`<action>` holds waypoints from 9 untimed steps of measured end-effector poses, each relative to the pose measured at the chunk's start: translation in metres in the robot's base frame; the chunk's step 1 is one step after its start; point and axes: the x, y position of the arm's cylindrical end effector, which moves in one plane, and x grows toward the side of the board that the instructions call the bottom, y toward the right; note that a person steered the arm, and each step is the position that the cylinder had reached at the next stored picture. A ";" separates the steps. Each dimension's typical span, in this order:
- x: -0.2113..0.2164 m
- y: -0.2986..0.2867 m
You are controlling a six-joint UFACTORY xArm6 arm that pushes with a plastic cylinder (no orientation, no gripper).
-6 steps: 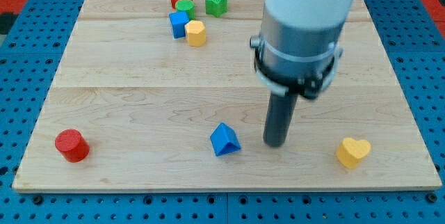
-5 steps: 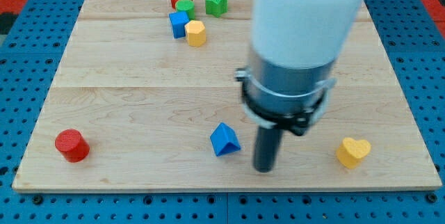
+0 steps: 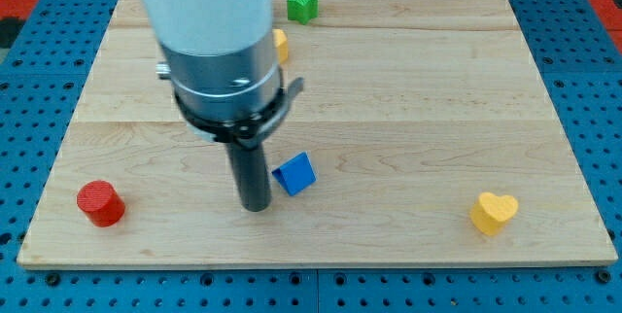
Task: Move the blue triangle to the left of the yellow hexagon
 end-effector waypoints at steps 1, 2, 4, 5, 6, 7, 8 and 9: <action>-0.002 0.007; -0.021 0.007; -0.010 0.012; -0.010 0.045; -0.017 0.070; -0.041 0.059; -0.057 0.034; -0.063 0.007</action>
